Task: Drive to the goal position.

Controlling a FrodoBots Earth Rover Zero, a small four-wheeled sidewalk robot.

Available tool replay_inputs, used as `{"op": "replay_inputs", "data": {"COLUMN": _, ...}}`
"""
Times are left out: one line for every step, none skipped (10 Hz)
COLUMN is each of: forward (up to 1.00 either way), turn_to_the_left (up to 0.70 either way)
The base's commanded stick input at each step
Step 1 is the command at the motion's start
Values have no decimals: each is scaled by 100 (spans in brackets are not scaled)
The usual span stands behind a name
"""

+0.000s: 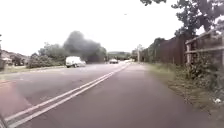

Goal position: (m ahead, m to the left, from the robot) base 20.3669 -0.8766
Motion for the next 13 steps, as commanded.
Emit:
{"op": "replay_inputs", "data": {"forward": 100, "turn_to_the_left": -40}}
{"op": "replay_inputs", "data": {"forward": 100, "turn_to_the_left": -40}}
{"op": "replay_inputs", "data": {"forward": 100, "turn_to_the_left": -40}}
{"op": "replay_inputs", "data": {"forward": 100, "turn_to_the_left": -25}}
{"op": "replay_inputs", "data": {"forward": 100, "turn_to_the_left": 0}}
{"op": "replay_inputs", "data": {"forward": 100, "turn_to_the_left": 0}}
{"op": "replay_inputs", "data": {"forward": 100, "turn_to_the_left": 0}}
{"op": "replay_inputs", "data": {"forward": 100, "turn_to_the_left": 0}}
{"op": "replay_inputs", "data": {"forward": 100, "turn_to_the_left": 0}}
{"op": "replay_inputs", "data": {"forward": 100, "turn_to_the_left": 0}}
{"op": "replay_inputs", "data": {"forward": 100, "turn_to_the_left": 0}}
{"op": "replay_inputs", "data": {"forward": 100, "turn_to_the_left": 0}}
{"op": "replay_inputs", "data": {"forward": 100, "turn_to_the_left": 0}}
